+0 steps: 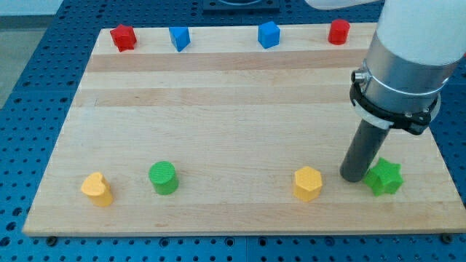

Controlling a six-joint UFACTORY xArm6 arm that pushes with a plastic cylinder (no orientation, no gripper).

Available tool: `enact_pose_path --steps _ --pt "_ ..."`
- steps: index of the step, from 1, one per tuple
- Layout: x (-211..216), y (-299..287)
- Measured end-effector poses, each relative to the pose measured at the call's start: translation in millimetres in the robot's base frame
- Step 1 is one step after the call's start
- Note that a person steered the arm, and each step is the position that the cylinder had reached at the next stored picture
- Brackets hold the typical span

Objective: Move the yellow blocks slightly to the left side

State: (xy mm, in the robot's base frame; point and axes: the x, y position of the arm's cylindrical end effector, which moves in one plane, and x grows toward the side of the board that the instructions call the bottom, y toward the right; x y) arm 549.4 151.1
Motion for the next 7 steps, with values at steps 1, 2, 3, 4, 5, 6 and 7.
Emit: enact_pose_path --steps 1,2,3,4,5,6,7 --pt "23.3 -10.7" --pt "31.6 -25.4" --pt "0.5 -40.7" --pt "-9.0 -68.3" --pt "-5.3 -25.2" --pt "20.0 -29.2" --pt "44.6 -55.8"
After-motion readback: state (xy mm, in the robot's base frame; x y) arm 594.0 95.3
